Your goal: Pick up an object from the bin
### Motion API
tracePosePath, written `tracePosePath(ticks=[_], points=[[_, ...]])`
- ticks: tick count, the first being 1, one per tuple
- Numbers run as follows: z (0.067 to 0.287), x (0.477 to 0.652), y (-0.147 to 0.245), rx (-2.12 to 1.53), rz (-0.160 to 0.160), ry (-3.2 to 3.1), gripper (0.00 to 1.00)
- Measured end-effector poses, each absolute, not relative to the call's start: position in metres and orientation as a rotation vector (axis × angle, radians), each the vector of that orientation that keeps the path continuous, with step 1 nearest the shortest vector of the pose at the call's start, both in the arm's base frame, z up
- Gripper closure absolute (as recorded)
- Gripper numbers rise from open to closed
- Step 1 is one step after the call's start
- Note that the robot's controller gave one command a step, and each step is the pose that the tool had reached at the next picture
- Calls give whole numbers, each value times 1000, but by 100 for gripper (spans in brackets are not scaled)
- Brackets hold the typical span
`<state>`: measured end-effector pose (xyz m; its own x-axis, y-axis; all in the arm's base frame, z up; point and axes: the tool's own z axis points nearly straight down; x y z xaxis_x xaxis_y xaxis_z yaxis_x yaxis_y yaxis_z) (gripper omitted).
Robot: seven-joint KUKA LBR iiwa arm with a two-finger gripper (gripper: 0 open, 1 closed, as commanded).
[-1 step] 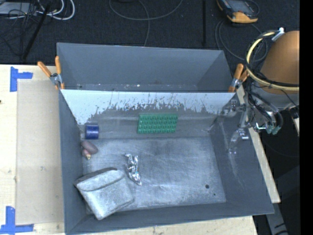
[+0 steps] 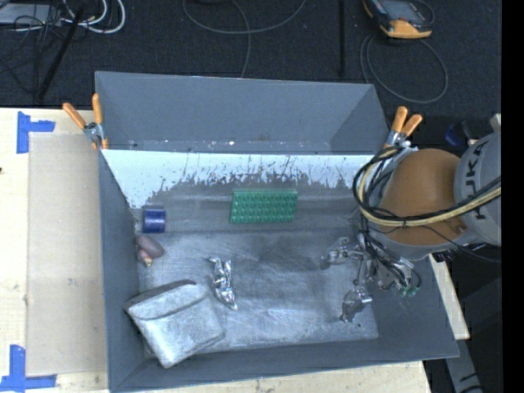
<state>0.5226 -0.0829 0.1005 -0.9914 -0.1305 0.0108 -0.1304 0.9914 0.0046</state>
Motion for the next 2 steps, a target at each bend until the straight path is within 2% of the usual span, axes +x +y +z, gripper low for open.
tracePosePath(ticks=[1, 2], points=[[132, 487, 72, 251, -7, -3129, 0], [119, 532, 104, -29, -2, -3141, 0]])
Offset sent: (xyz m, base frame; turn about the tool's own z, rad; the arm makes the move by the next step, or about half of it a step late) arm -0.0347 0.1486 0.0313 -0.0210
